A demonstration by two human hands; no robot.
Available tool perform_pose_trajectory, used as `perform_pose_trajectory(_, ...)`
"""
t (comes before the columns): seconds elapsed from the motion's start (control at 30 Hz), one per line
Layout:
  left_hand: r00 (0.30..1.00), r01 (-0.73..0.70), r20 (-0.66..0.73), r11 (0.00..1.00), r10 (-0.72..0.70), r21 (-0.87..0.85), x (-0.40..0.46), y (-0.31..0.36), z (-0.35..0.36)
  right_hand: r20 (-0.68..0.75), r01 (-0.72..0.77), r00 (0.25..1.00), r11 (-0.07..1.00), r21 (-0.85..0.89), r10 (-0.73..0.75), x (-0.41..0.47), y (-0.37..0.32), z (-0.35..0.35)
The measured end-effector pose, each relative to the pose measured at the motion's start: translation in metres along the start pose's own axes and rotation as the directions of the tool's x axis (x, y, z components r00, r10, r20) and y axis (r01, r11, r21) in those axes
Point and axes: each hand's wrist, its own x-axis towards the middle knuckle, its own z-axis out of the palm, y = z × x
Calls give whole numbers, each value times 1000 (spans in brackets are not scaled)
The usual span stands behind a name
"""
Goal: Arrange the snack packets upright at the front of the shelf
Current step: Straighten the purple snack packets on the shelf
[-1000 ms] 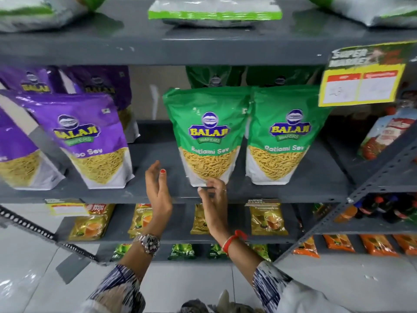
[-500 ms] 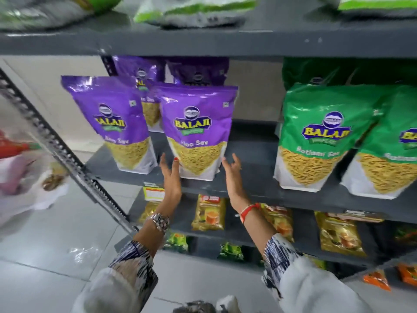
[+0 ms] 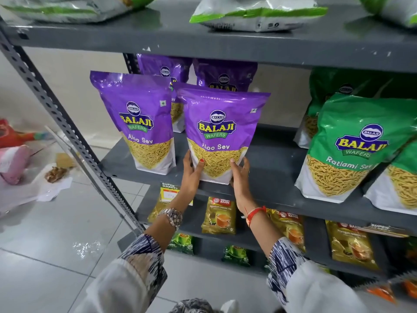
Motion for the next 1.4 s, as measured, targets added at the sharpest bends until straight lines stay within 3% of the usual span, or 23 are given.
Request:
perform_pose_trajectory(0.47, 998, 29, -47, 999, -30, -31, -3, 4, -5, 63, -2, 998, 1000, -11, 3, 8, 6, 2)
perform_pose_trajectory(0.6, 989, -18, -147, 999, 23, 36, -23, 4, -5, -1, 41, 999, 999, -20, -41, -6, 7, 2)
perform_pose_trajectory(0.67, 954, -61, -289, 995, 82, 80, -33, 1, -17, -134, 66, 989, 997, -33, -70, -21, 12, 4)
perform_pose_trajectory(0.73, 876, -82, -465, 990, 125, 111, -36, 2, -35, -228, 125, 964, 989, -73, -138, -35, 19, 8)
perform_pose_trajectory(0.8, 774, -92, -617, 990, 141, 111, -32, 8, -61, -194, 206, 955, 972, -109, -224, -49, 26, 18)
perform_pose_trajectory(0.87, 708, -95, -690, 989, 149, 116, -20, 17, -90, -44, 243, 967, 957, -159, -252, -60, 28, 35)
perform_pose_trajectory(0.97, 779, -40, -617, 991, 111, 129, 7, 27, -127, 233, 245, 954, 941, -234, -191, -61, 27, 67)
perform_pose_trajectory(1.07, 835, 111, -543, 994, -86, 12, 27, 31, -148, 390, 162, 921, 935, -314, -29, -53, 16, 103)
perform_pose_trajectory(1.17, 876, 177, -443, 981, -192, -75, 34, 31, -152, 375, 93, 926, 930, -357, 51, -42, 3, 131)
perform_pose_trajectory(1.27, 921, 112, -369, 992, -124, -53, 30, 29, -143, 360, 37, 928, 935, -353, 99, -35, -5, 141)
perform_pose_trajectory(1.4, 926, 31, -374, 999, -45, -42, 27, 30, -137, 371, 22, 924, 956, -291, 92, -34, -7, 150)
